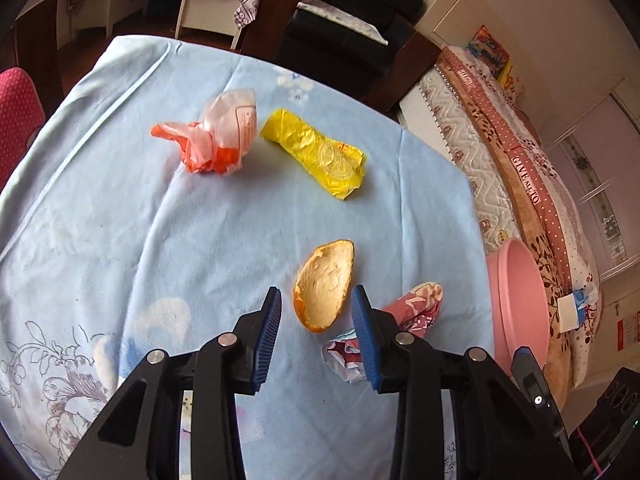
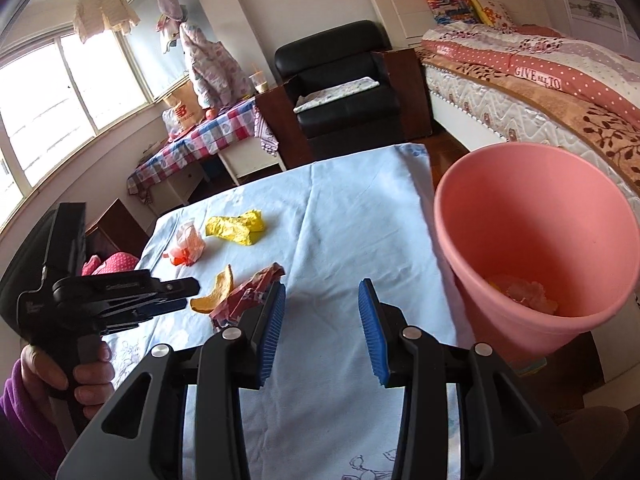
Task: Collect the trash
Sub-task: 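Close the left gripper on the tan chip while the right gripper reaches the red-white wrapper, then lift the tan chip with the left gripper while the right gripper grasps the red-white wrapper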
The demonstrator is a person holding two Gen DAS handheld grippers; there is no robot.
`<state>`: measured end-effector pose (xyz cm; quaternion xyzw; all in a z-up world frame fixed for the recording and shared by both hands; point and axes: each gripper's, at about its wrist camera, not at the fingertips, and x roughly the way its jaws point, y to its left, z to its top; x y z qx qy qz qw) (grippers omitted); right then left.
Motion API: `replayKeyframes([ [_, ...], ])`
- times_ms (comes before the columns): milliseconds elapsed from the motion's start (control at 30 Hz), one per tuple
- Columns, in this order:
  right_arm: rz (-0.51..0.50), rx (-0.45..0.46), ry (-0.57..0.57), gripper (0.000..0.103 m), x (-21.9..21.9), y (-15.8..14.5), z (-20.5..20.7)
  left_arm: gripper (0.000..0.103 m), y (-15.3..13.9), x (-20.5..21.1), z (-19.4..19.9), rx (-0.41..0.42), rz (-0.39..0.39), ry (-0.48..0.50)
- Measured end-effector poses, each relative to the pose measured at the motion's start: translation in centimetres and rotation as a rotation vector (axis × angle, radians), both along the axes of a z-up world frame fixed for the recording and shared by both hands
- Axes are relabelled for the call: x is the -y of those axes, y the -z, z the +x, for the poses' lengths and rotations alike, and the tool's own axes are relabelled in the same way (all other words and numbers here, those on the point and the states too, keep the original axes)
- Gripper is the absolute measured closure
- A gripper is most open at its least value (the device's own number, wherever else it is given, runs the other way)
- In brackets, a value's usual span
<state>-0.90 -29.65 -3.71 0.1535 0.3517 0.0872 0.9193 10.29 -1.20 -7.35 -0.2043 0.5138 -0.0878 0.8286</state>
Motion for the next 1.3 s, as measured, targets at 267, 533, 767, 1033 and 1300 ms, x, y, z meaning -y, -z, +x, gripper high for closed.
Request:
replayKeyframes([
  [267, 0.012, -0.006, -0.076, 0.064, -1.9, 0.2, 0.5, 0.090, 1.5, 1.0, 0.7, -0.037, 0.050, 0.003],
  [533, 0.032, -0.044, -0.145, 0.064, -4.3, 0.8, 1.6, 0.099, 1.8, -0.7, 0.6, -0.020, 0.006, -0.016],
  [767, 0.094, -0.133, -0.149, 0.058, -5.7, 2.5, 3.6, 0.100, 1.0, -2.5, -0.2, 0.037, 0.002, -0.047],
  [1033, 0.111, -0.195, -0.132, 0.056, -6.9, 4.1, 5.6, 0.100, 0.5, -4.2, -1.0, 0.084, -0.006, -0.052],
  [1300, 0.106, -0.198, -0.163, 0.075, -7.8, 4.7, 5.8, 0.100, 0.8, -4.9, -1.5, 0.093, -0.011, -0.057],
])
